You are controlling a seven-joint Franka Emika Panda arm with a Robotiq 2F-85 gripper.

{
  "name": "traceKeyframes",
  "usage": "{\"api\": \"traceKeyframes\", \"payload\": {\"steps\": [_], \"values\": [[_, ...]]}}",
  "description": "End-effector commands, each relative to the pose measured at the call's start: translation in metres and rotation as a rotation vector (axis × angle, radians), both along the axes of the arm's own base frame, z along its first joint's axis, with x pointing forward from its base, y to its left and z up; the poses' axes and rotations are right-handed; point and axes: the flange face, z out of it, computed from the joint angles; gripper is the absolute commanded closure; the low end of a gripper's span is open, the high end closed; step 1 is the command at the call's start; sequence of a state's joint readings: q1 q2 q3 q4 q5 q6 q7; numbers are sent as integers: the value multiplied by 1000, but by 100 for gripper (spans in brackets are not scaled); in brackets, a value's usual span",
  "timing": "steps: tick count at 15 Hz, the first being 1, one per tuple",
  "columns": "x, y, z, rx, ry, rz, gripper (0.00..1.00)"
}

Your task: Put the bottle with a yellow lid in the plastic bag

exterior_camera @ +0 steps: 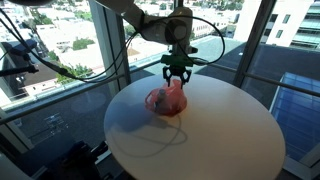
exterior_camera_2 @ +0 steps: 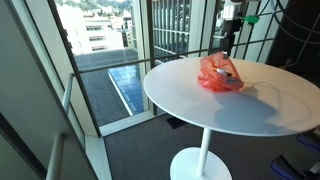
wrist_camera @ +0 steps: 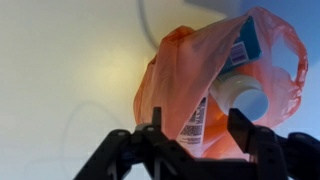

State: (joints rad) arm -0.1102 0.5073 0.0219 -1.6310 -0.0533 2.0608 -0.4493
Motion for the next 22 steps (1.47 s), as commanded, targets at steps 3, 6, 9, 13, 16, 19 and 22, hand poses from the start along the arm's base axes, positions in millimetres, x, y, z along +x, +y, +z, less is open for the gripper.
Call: {"api": "traceKeyframes", "payload": {"steps": [3, 6, 9, 13, 16, 19, 22], "values": [[-36, 17, 5, 51, 84, 79, 0], [-55, 24, 10, 45, 118, 76, 0], [-77, 28, 23, 31, 129, 58, 0], [-109, 27, 46, 9, 106, -16, 0], [-132, 23, 63, 0, 87, -100, 0], [-153, 14, 83, -17, 58, -202, 0], [-171, 3, 103, -28, 34, -303, 0]]}}
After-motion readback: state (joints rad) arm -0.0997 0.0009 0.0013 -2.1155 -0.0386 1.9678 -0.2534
